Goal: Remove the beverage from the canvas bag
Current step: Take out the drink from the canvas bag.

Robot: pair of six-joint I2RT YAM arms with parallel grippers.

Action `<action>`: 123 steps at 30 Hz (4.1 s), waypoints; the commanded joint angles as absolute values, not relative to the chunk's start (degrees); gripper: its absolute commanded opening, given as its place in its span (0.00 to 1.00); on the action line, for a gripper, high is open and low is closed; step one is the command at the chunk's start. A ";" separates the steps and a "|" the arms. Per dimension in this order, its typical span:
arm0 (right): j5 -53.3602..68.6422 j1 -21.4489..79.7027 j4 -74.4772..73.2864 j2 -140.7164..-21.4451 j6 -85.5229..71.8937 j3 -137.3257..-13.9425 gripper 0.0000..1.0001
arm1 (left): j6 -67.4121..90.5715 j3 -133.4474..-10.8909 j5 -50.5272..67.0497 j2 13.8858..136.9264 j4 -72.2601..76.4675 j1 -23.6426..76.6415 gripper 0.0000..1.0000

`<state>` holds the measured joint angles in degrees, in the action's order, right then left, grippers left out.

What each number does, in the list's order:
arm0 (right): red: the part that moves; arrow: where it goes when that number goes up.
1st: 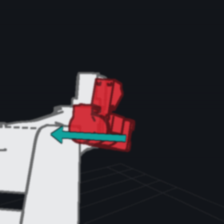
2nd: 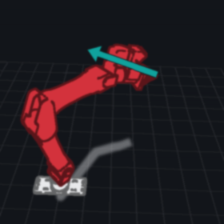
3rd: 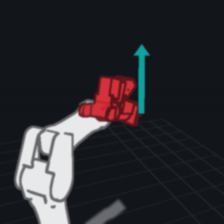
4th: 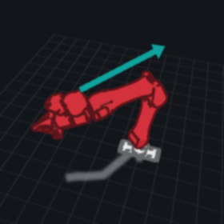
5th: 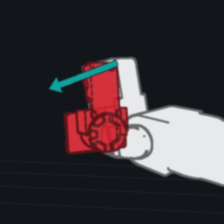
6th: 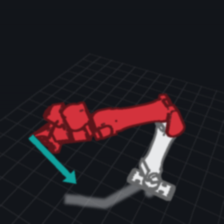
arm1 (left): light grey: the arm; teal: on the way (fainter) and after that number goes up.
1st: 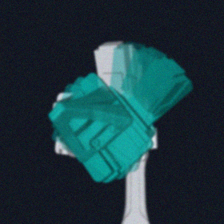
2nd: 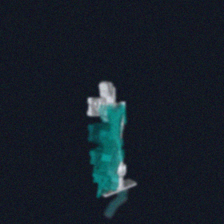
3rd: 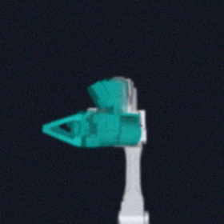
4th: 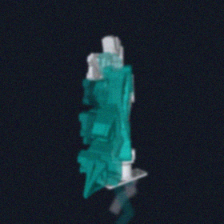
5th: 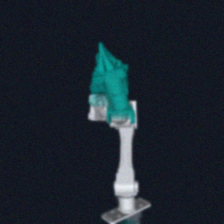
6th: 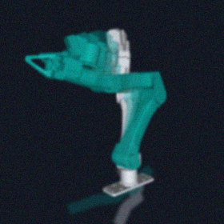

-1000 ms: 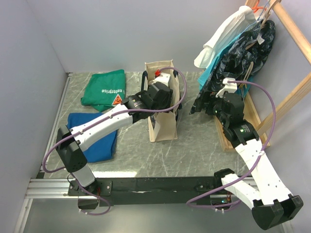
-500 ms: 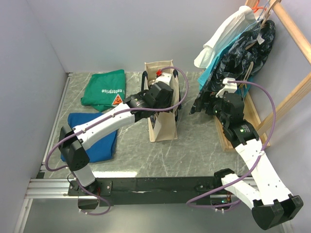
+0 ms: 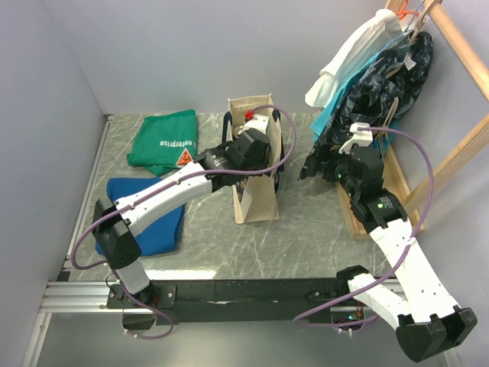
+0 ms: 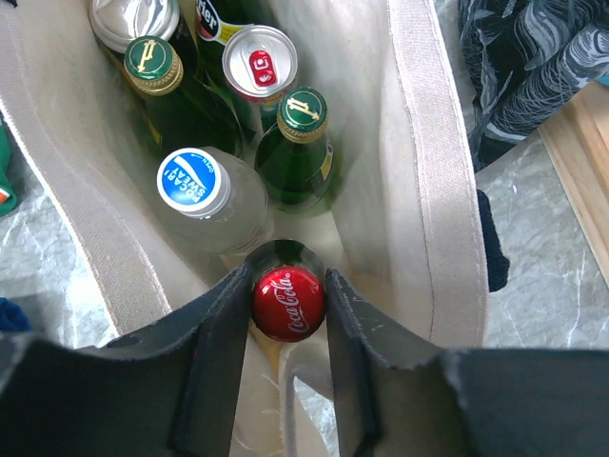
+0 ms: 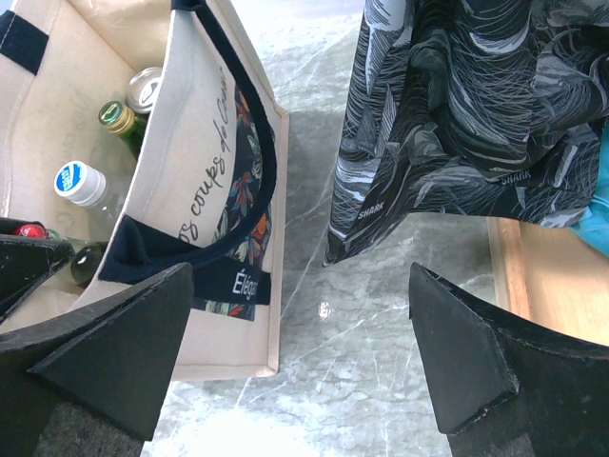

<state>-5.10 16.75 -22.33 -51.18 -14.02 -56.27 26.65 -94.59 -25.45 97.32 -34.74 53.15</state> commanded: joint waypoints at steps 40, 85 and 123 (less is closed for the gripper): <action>-6.50 17.49 -21.62 -50.62 -13.27 -57.92 1.00 | 23.99 -98.00 -26.71 97.91 -35.42 53.79 0.01; -6.77 17.49 -20.92 -50.19 -13.18 -57.57 1.00 | 20.83 -98.09 -31.82 90.44 -22.76 54.49 0.01; -7.82 17.58 -20.21 -50.45 -12.83 -57.04 1.00 | 15.29 -110.39 -26.01 90.17 -29.18 54.58 0.01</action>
<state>-6.68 17.02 -22.31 -51.18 -13.76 -56.25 17.04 -104.18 -24.62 95.74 -37.43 54.37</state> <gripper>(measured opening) 0.998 0.373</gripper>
